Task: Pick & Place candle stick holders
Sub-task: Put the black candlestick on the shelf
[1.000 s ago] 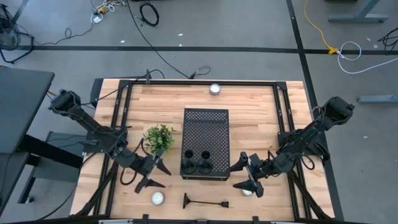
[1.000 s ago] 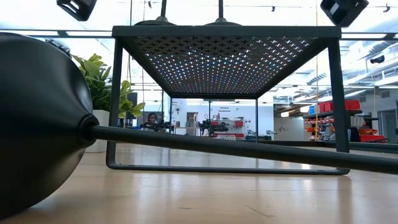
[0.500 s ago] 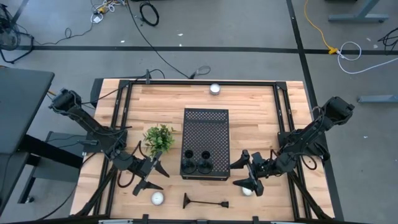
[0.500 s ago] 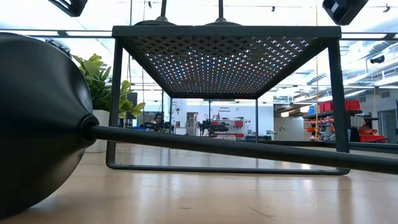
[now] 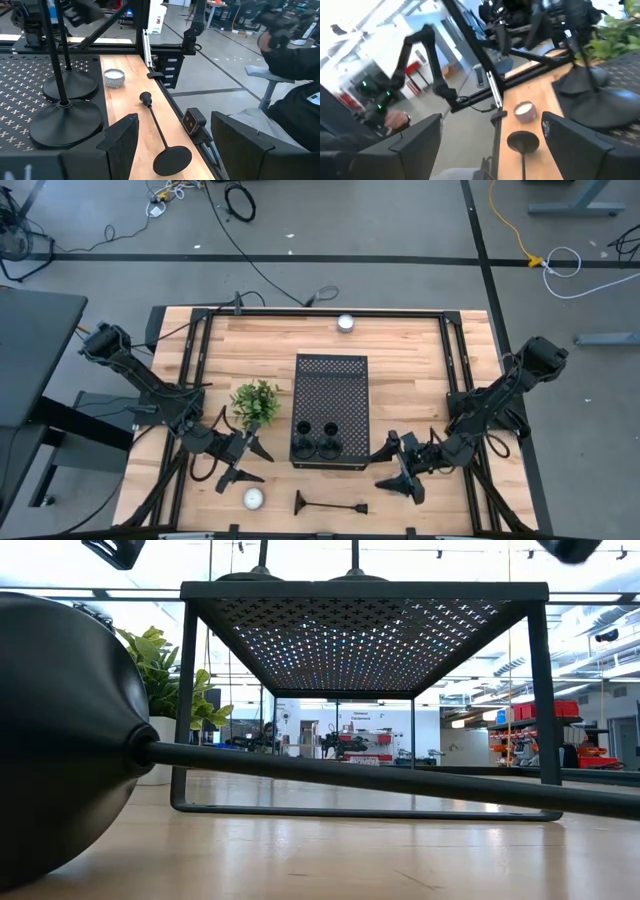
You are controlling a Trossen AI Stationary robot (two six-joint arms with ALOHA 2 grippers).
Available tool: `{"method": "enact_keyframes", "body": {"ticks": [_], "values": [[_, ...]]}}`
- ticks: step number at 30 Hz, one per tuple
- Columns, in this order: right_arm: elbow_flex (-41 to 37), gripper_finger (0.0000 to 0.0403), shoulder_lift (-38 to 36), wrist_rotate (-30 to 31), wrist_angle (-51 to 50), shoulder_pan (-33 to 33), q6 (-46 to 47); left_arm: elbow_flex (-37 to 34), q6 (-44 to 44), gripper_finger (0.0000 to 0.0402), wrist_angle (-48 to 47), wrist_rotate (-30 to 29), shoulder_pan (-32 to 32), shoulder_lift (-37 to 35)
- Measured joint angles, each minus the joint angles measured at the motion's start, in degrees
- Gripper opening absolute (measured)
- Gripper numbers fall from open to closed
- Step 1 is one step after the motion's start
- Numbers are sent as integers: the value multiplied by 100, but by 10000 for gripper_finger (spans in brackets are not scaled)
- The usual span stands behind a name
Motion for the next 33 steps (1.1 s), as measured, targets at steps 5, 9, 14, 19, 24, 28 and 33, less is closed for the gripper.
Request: {"method": "enact_keyframes", "body": {"ticks": [5,9,14,19,24,28,33], "values": [[1314,321,716,-157,-1901,22,207,0,-10,248,5,0,2,0],[2352,305,1302,-239,-3551,22,736,0,-120,248,3,0,2,0],[3347,282,1968,-497,-4628,20,1072,0,-161,248,-6,0,2,2],[4064,261,2552,-978,-5549,22,1380,1,-161,248,-6,1,0,2],[4301,240,2857,-1205,-6073,16,1813,2,-161,248,-10,0,0,2],[4305,225,2944,-1333,-6114,-10,1917,2,-163,248,-10,1,0,2],[4308,208,3178,-1500,-6264,-78,1987,2,-163,248,-6,0,0,2]]}}
